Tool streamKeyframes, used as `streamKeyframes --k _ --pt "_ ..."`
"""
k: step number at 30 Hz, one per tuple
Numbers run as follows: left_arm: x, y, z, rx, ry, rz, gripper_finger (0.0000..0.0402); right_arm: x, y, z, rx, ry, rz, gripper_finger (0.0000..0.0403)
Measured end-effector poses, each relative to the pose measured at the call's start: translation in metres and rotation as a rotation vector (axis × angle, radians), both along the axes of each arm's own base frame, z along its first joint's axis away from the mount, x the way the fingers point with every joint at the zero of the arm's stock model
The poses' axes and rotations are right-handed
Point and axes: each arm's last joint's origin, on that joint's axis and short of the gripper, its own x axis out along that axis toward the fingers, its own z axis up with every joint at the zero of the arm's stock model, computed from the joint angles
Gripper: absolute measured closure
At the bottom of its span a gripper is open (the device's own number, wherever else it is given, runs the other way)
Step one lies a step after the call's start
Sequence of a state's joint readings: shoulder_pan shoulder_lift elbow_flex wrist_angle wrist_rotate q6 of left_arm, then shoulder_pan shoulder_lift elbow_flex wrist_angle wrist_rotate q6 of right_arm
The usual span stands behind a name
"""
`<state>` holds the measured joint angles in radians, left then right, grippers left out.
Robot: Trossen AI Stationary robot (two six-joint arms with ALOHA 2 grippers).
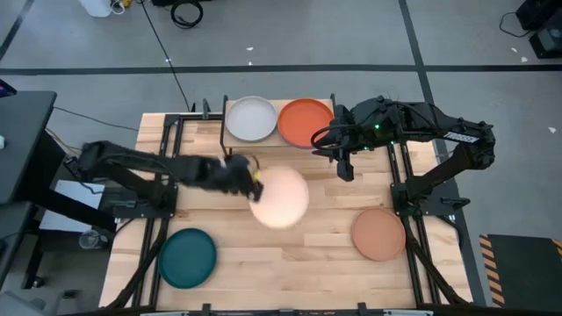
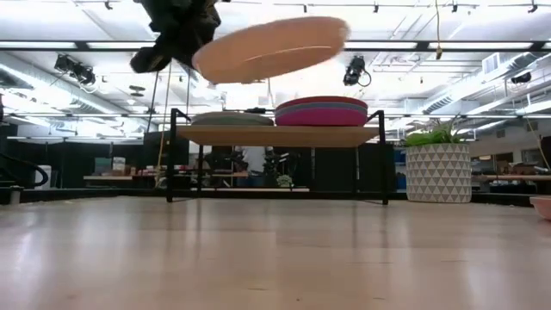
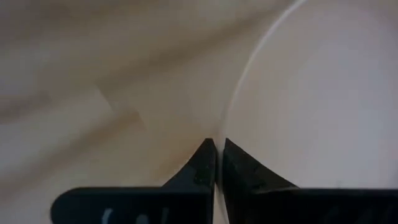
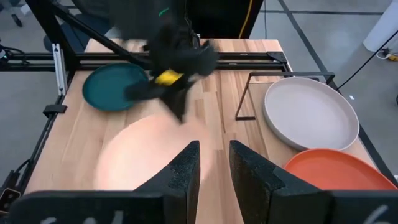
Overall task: Place and stack plates onto a shelf
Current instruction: Stack the light red plate on top of the gray plate on the shelf
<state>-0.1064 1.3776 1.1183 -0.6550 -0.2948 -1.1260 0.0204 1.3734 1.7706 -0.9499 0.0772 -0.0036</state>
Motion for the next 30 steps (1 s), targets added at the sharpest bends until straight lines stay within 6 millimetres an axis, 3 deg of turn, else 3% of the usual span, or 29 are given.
streamKeyframes --k 12,20,23,30 --pt "-0.042 0.126 0.037 0.072 -0.003 0.148 0.0387 0.001 0.000 0.001 -0.018 -0.013 0.003 0.0309" --pt "-0.067 0.175 0.074 0.168 0.038 0.202 0.0387 0.001 -0.001 0.001 -0.028 -0.014 -0.014 0.0309" --pt "-0.075 0.190 0.076 0.151 0.122 0.202 0.0387 0.001 -0.002 0.002 -0.046 -0.018 -0.042 0.0309" --pt "-0.071 0.227 0.073 0.126 0.189 0.166 0.0387 0.002 -0.006 0.004 -0.050 -0.042 -0.060 0.0309"
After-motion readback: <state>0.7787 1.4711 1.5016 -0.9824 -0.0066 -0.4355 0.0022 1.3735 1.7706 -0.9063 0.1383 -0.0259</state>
